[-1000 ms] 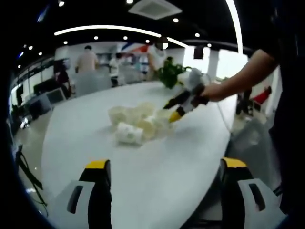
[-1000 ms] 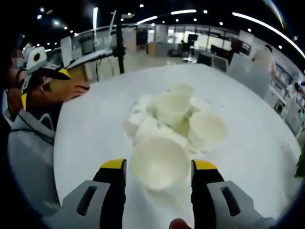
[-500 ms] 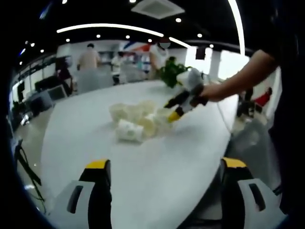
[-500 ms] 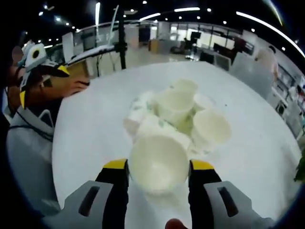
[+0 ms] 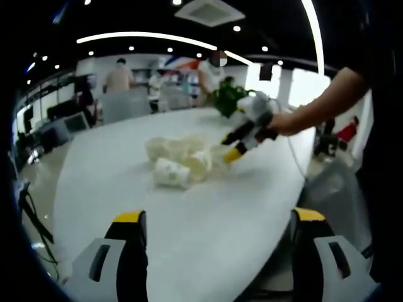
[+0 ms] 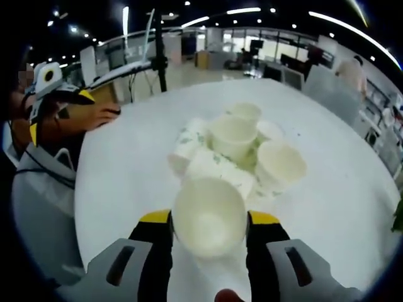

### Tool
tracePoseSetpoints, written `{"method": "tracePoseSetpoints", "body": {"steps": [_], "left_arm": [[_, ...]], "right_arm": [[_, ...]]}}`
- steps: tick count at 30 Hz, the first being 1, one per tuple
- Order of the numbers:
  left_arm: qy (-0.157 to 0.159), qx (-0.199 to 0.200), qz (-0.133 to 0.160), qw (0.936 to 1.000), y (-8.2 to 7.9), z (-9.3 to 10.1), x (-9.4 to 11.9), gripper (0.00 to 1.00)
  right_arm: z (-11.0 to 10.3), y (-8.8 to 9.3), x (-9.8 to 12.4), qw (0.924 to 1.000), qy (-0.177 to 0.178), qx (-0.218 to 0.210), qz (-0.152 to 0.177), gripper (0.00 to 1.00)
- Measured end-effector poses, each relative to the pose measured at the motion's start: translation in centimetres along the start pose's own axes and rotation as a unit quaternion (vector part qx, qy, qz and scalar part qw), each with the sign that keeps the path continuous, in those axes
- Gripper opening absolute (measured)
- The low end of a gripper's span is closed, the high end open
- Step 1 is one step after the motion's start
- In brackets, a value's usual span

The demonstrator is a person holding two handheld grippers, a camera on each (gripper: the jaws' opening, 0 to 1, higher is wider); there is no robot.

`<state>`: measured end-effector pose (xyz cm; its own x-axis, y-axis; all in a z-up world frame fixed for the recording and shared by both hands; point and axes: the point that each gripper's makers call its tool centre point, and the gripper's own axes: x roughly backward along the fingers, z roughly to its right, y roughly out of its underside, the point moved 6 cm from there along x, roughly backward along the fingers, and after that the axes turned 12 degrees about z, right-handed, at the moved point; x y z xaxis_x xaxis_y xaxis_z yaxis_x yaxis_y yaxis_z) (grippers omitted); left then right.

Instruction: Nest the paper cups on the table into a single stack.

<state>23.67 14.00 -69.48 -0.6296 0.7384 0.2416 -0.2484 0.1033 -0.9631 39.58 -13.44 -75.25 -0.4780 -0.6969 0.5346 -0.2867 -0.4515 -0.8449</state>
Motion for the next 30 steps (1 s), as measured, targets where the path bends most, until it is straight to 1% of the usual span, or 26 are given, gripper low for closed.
{"method": "tracePoseSetpoints", "body": {"steps": [6,12,18,30], "left_arm": [[-0.004,0.001,0.003,1.0000,-0.1,0.0,0.3,0.95],[-0.004,0.000,0.004,1.0000,-0.2,0.0,0.3,0.95],[-0.005,0.000,0.004,1.0000,-0.2,0.0,0.3,0.94],[-0.014,0.002,0.007,0.9999,-0.1,-0.6,0.5,0.95]], "right_arm": [[-0.5,-0.6,0.5,1.0000,0.004,0.000,0.007,0.42],[-0.8,-1.6,1.1,0.9997,0.006,0.008,0.022,0.42],[-1.2,-2.2,1.9,0.9994,0.006,0.012,0.032,0.42],[-2.6,-2.4,3.4,0.9991,0.004,0.013,0.041,0.42]]}}
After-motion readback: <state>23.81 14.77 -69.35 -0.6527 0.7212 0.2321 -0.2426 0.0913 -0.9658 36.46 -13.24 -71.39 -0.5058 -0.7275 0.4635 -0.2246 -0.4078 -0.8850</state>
